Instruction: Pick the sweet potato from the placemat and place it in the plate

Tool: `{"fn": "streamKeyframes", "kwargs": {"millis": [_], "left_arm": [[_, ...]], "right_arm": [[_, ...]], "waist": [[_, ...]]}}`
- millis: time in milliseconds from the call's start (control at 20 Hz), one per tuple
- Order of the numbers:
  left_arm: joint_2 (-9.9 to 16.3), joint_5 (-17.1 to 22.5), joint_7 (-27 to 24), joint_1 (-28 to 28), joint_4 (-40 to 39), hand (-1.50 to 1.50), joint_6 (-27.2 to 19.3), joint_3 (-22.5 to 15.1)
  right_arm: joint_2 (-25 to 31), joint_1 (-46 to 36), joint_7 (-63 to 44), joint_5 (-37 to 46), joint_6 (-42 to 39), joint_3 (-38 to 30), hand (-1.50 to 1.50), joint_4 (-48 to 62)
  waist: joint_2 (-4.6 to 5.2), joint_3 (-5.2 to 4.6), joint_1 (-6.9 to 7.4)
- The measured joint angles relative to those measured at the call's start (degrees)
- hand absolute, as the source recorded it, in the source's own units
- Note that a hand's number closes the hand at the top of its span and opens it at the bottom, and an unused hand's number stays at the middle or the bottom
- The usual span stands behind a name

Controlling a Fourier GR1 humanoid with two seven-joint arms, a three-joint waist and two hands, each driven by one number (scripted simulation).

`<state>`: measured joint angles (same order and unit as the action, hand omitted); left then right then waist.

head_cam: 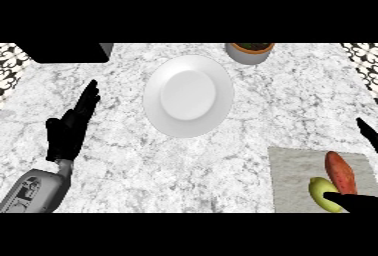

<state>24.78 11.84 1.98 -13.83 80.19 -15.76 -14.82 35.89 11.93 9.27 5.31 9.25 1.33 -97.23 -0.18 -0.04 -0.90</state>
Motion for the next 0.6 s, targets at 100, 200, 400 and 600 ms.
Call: {"fn": "streamKeyframes", "kwargs": {"millis": [100, 200, 400, 600], "left_arm": [[-0.4, -0.5, 1.2, -0.5, 0.7, 0.00, -0.5, -0.2], [-0.7, -0.9, 1.1, -0.7, 0.5, 0.00, -0.6, -0.1], [-0.3, -0.7, 1.5, -1.5, -0.1, 0.00, 0.4, 0.8], [-1.5, -1.8, 1.5, -1.8, -0.2, 0.00, 0.3, 0.8]], "right_arm": [[3.8, 1.6, -3.7, 0.6, -1.8, -1.9, -1.50, -2.7], [7.9, 2.2, -8.3, 1.0, -4.9, -2.8, -1.50, -4.3], [14.9, 3.6, -17.5, 0.3, -12.2, -3.9, -1.50, -7.7], [19.2, 2.0, -25.0, -1.8, -19.1, -5.6, -1.50, -8.9]], "waist": [[-0.04, -0.04, -0.08], [0.02, -0.09, 0.03], [0.09, -0.11, 0.13], [0.15, -0.07, 0.51]]}}
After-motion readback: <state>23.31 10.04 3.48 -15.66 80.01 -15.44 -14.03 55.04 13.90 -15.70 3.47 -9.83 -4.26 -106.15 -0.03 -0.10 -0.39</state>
